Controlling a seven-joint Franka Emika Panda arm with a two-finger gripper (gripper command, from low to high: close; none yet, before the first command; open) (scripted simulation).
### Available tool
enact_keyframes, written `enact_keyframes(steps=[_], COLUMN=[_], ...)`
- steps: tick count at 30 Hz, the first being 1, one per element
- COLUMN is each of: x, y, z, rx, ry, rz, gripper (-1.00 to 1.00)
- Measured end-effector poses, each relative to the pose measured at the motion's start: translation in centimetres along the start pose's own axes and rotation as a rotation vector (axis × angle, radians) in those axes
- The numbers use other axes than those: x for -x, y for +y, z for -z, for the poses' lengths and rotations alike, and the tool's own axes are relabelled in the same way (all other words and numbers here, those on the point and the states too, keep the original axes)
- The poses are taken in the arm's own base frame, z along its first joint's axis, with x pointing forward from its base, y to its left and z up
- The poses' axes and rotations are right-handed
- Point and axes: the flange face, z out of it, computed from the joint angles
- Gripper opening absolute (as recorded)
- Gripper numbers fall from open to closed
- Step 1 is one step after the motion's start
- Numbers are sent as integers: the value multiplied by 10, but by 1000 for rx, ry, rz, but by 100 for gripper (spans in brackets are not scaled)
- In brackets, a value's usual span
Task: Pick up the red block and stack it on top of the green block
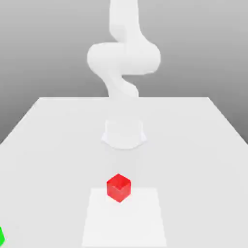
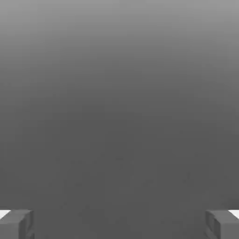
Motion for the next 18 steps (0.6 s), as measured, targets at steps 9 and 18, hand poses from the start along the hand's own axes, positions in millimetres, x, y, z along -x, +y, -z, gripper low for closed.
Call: enact_keyframes(steps=[9,18], x=[81,234], y=[88,222], z=[-195,-316], rx=[158,242], ry=[-297,-667], rz=[339,724], gripper=[0,0])
